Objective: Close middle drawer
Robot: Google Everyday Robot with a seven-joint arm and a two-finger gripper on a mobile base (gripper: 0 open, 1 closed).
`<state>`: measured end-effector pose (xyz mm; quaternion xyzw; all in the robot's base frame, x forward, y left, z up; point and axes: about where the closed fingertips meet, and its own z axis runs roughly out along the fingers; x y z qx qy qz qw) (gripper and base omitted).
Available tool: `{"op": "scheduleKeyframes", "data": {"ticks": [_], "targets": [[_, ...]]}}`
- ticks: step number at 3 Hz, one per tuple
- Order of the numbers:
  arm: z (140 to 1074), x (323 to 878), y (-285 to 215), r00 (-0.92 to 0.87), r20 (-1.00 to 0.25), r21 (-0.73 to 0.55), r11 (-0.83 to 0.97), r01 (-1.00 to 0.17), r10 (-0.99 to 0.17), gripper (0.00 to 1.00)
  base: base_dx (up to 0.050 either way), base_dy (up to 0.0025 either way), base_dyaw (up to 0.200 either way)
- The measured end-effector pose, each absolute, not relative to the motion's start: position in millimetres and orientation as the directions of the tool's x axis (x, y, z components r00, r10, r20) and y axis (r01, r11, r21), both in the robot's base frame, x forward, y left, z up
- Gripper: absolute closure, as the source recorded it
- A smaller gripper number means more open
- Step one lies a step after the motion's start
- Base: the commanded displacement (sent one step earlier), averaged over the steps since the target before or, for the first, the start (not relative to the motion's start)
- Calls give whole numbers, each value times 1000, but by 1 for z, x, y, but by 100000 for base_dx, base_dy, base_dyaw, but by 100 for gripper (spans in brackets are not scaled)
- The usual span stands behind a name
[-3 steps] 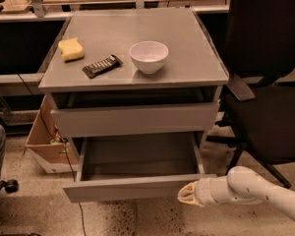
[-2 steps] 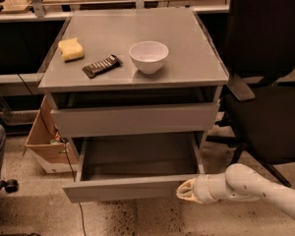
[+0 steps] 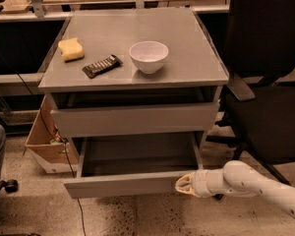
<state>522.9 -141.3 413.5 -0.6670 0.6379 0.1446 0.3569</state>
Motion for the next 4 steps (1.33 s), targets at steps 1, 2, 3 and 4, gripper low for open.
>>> {"op": "scheduleKeyframes", "data": {"ticks": [1,2,3,4], "targets": [[416,538,-137,165,-646,-327,75,-942,-745,100,0,0,0],[418,556,-130,191,-647,-364,79,-928,-738,100,0,0,0],[419,574,-121,224,-644,-401,73,-913,-731,100,0,0,0],[419,598,-101,291,-645,-455,49,-889,-707,100,0,0,0]]}}
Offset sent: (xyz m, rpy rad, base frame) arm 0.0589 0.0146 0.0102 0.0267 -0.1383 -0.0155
